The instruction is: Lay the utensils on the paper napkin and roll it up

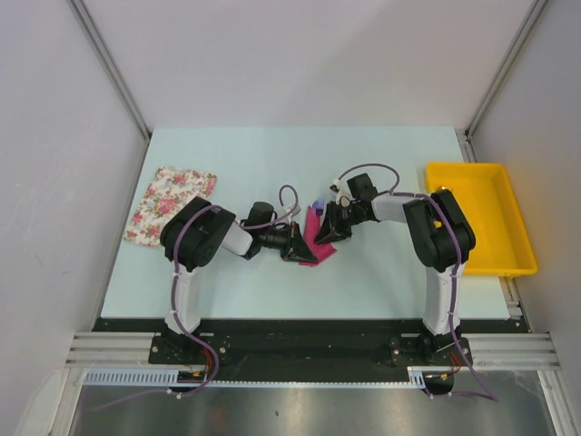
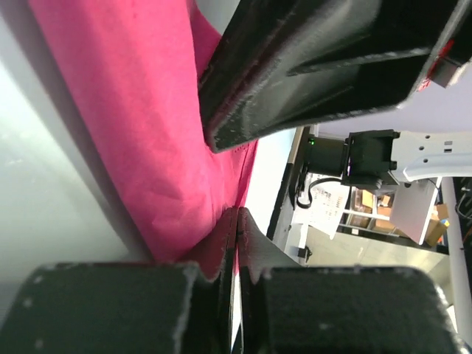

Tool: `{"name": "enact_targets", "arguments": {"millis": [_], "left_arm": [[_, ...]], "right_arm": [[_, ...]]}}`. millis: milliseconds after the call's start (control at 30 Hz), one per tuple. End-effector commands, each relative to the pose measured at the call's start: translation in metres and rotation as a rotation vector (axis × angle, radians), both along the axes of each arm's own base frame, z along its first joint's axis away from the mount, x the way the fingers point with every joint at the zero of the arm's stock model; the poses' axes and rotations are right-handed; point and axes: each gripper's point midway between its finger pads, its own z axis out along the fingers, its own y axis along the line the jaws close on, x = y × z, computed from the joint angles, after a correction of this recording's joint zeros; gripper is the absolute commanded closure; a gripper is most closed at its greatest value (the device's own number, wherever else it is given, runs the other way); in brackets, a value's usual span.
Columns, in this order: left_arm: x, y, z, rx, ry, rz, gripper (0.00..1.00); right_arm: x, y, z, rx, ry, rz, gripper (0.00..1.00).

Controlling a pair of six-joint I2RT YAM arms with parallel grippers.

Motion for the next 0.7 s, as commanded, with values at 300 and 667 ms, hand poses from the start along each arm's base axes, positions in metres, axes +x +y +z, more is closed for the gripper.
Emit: {"name": "enact_targets", "arguments": {"millis": [300, 667], "left_arm": [[0.007, 0.009, -0.023, 0.072, 0.001, 0.029, 0.98], [0.011, 0.011, -0.021, 0.065, -0.009, 0.036, 0.98]], "right_arm": [[0.052, -0.017, 0.038, -0.187, -0.185, -0.162, 0.47], [0.043, -0.011, -0.019, -0.262, -0.090, -0.123, 0.58]]}}
